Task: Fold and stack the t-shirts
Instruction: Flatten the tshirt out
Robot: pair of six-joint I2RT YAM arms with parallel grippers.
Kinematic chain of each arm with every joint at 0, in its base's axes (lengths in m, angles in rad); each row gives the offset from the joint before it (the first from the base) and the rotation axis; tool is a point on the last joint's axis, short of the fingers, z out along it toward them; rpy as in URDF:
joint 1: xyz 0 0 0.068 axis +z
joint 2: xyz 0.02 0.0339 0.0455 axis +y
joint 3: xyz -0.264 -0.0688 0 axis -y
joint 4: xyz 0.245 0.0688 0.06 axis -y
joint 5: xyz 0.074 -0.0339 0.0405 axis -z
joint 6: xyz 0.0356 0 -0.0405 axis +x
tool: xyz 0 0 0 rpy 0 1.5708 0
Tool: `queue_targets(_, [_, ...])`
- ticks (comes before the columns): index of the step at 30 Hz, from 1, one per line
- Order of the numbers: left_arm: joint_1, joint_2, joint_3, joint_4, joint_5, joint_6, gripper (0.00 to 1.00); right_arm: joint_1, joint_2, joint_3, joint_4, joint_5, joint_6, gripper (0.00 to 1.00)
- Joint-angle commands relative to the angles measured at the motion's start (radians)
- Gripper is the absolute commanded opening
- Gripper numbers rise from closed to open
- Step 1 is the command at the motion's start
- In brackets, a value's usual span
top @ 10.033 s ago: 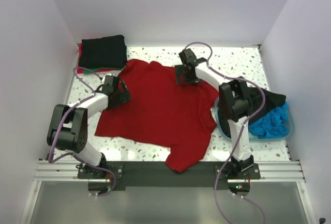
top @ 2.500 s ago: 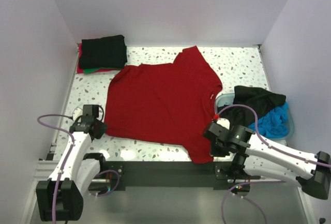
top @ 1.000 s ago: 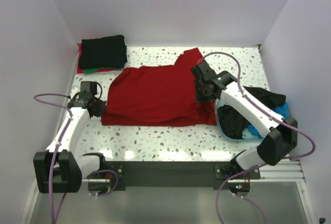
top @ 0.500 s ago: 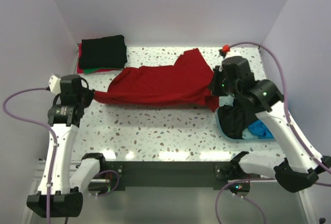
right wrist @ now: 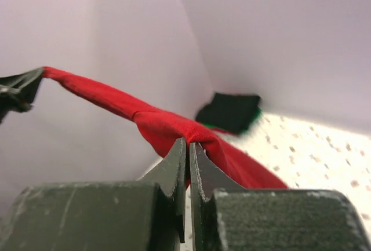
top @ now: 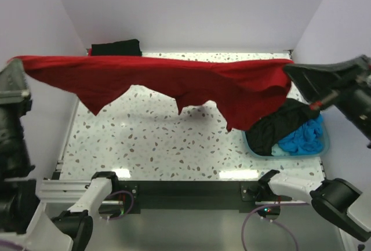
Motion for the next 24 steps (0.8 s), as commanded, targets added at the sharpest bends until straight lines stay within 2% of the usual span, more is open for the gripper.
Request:
queue_targets(1, [0.0,0.027,0.174,-0.073,-0.058,0.072,0.0,0.0,-0.009,0.104,0.016,-0.181,-0.021,0.0])
queue_targets(2, [0.001,0.03,0.202,-0.073,-0.061,0.078,0.0,0.0,-0.021,0.088,0.061,-0.235,-0.013,0.0])
queue_targets(5, [-0.017,0.018,0.233,-0.056,-0.086,0.09,0.0,0.0,-0.049,0.051,0.111,-0.258,-0.006,0.0])
queue_targets(10, [-0.105,0.015,0.127,-0.003,-0.173,0.103,0.0,0.0,0.001,0.052,0.114,-0.171,-0.053,0.0])
queue_targets(12, [-0.143,0.021,0.035,0.035,-0.207,0.112,0.0,0.0,0.054,0.037,0.12,-0.096,-0.092,0.0])
queue_targets(16, [-0.158,0.029,-0.178,0.152,-0.306,0.136,0.0,0.0,0.155,-0.05,0.19,0.155,-0.157,0.0])
queue_targets(21, [-0.158,0.093,-0.457,0.29,-0.382,0.147,0.0,-0.002,0.262,-0.268,0.42,0.297,-0.274,0.0])
queue_targets(24, [-0.14,0.159,-0.617,0.364,-0.4,0.12,0.0,-0.023,0.337,-0.374,0.526,0.331,-0.323,0.0])
